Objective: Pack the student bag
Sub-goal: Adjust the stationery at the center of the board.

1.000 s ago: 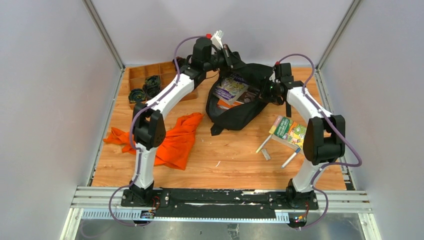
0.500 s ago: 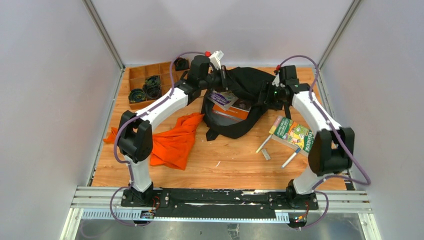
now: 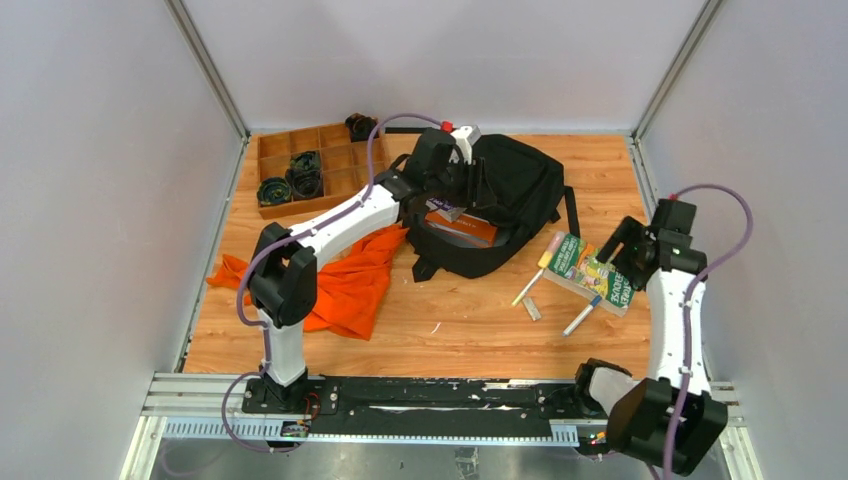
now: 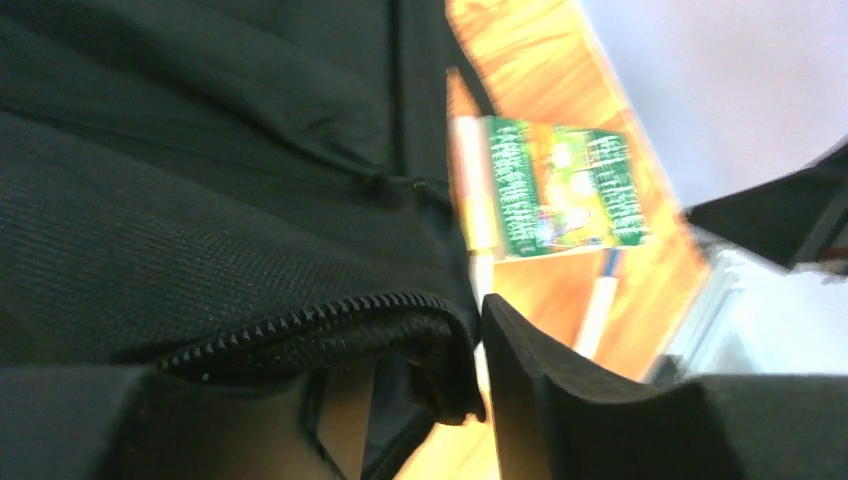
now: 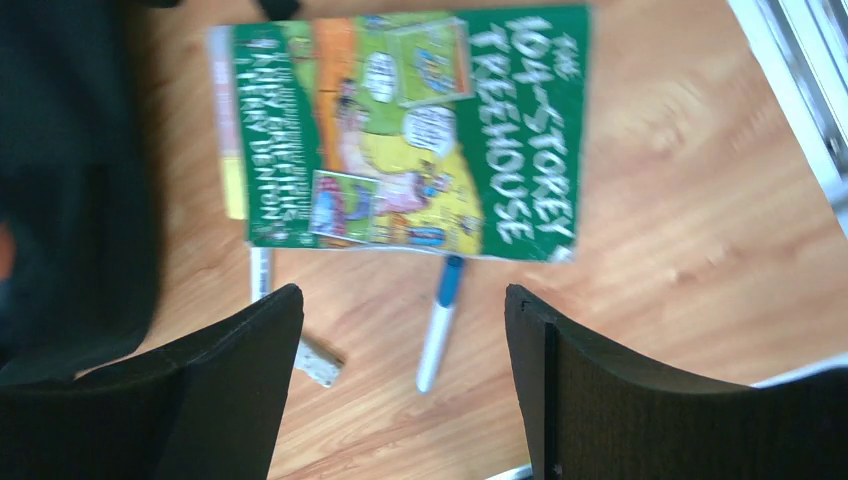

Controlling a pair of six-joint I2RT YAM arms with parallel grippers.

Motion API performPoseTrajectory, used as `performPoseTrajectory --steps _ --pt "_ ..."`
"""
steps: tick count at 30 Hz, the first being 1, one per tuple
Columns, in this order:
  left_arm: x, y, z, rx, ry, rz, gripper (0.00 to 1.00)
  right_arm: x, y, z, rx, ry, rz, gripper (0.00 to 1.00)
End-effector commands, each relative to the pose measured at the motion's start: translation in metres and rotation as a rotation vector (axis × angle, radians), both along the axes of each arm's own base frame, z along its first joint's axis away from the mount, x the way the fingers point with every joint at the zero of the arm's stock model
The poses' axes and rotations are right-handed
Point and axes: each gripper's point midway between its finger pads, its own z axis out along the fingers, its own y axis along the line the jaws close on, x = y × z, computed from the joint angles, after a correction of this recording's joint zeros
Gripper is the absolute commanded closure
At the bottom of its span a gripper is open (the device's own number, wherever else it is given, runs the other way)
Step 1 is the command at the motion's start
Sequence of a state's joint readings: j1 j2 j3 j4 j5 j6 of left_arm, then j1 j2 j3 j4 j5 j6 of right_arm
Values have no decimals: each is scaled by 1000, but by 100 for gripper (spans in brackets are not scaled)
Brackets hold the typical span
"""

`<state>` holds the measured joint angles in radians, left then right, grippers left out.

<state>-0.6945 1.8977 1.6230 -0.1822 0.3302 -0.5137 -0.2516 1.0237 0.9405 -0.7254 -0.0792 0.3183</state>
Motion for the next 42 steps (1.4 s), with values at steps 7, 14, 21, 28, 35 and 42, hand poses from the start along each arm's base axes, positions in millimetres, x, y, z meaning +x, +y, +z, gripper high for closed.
performPoseTrajectory --steps 7,14,21,28,35,42 --pt "18 109 57 309 -300 335 19 -28 -30 -41 123 80 -310 23" --pt "-16 150 59 289 -303 403 16 -12 1 -61 321 106 -238 31" --pt "-51 163 10 302 -182 374 16 -19 5 -88 293 139 -264 42" --pt "-74 180 -15 314 -144 377 17 -40 6 -116 269 215 -270 43" --pt "-82 187 -18 311 -141 381 16 -31 13 -125 290 194 -174 51" --pt "-88 181 -19 281 -118 356 16 -34 21 -129 308 212 -129 52"
